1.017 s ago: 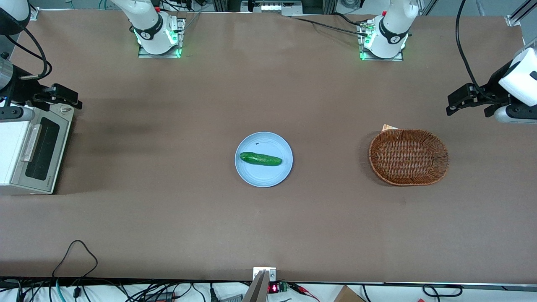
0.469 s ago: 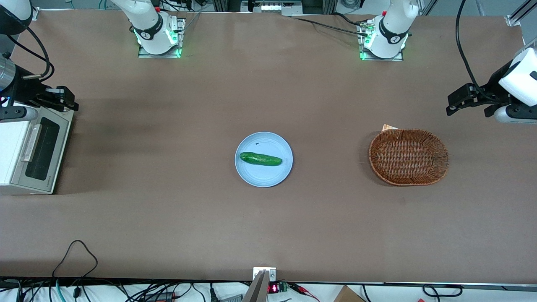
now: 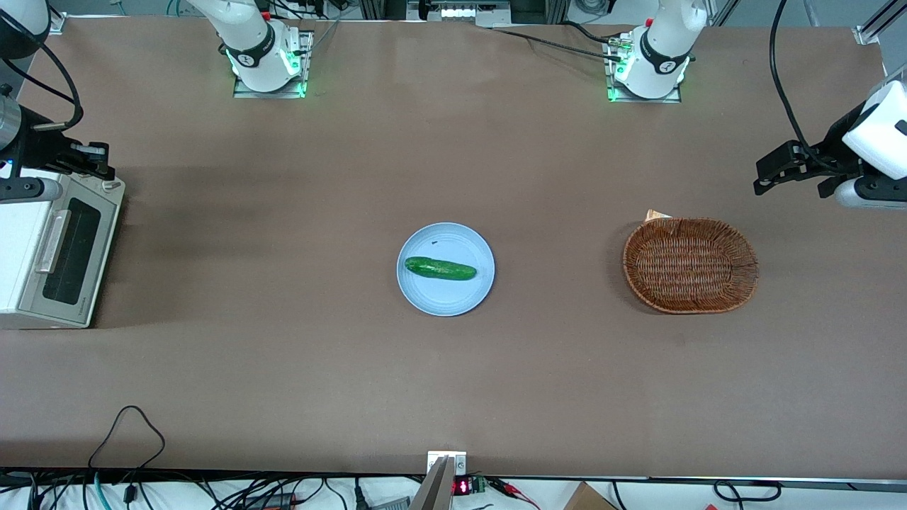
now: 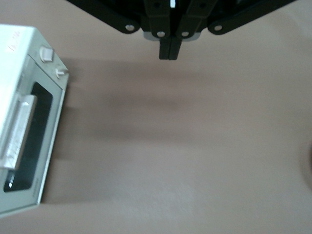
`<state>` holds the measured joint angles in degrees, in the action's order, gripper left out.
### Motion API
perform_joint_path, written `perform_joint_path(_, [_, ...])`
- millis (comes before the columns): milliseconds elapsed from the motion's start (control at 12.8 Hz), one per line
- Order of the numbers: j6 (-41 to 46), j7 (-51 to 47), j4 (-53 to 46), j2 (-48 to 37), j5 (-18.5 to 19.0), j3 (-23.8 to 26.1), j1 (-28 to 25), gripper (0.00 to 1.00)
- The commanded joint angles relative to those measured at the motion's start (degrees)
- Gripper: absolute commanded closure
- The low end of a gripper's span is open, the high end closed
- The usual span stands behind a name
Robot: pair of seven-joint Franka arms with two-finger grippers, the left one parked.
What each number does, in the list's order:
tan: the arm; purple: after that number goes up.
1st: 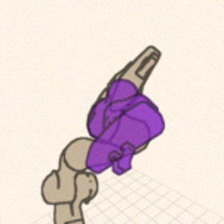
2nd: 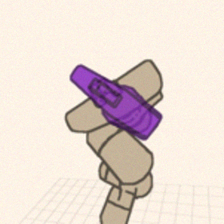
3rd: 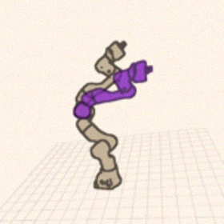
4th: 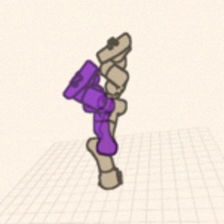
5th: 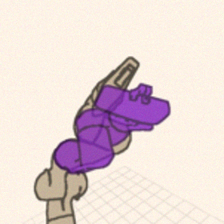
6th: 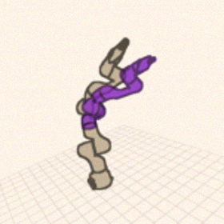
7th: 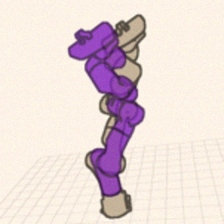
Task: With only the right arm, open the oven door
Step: 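Move the right gripper to the toaster oven's silver door handle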
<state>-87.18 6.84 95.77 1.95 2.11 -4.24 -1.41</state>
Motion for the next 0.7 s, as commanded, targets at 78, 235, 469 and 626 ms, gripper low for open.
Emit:
perform_joint_path(78, [8.3,0.5,-2.1,1.9,11.6,0.3,-3.9,1.0])
perform_joint_path(235, [12.4,0.2,-2.1,3.9,20.0,0.2,-6.9,1.0])
perform_joint_path(469, [7.6,-0.1,-2.0,8.2,27.7,0.1,-6.9,1.0])
perform_joint_path(626, [2.0,-1.1,-1.6,10.7,33.6,-0.2,-6.3,1.0])
